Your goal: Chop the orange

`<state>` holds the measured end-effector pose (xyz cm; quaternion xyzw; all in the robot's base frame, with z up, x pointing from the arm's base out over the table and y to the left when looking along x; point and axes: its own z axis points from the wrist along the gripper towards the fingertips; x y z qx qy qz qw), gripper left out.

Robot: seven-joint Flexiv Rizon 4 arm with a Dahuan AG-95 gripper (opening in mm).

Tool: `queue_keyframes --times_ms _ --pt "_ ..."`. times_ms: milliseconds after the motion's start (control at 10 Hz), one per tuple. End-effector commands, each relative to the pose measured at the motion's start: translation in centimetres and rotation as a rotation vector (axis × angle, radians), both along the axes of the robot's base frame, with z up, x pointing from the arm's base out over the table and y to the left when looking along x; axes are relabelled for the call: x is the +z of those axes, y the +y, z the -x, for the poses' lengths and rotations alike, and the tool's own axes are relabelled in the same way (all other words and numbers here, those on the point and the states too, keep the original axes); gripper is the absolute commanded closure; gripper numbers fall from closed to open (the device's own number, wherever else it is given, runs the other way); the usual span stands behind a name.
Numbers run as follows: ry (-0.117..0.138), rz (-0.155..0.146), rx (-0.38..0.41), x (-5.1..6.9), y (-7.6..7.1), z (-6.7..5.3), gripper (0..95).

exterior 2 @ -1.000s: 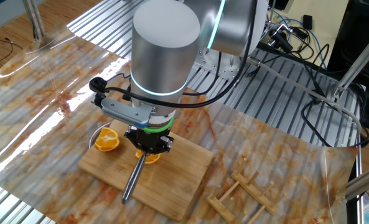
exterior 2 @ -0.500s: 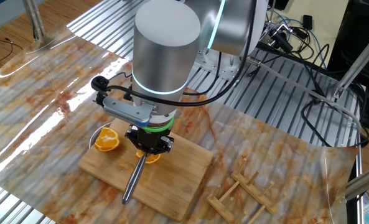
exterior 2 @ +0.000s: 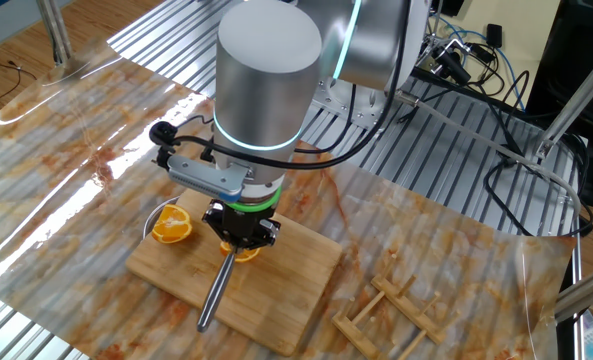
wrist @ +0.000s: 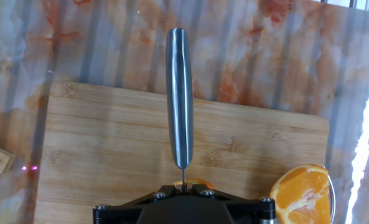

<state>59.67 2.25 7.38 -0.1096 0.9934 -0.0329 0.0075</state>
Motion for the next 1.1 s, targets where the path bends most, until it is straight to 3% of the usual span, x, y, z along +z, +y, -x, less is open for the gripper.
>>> queue_keyframes --times_ms 100,700,1100 --pt "0.002 -0.007 0.001 -0.2 0.0 0.0 95.0" --pt "-0.004 -0.018 0.008 -0.6 -0.1 0.0 95.0" --pt "-0.026 -0.03 0.006 -1.4 -0.3 0.3 95.0"
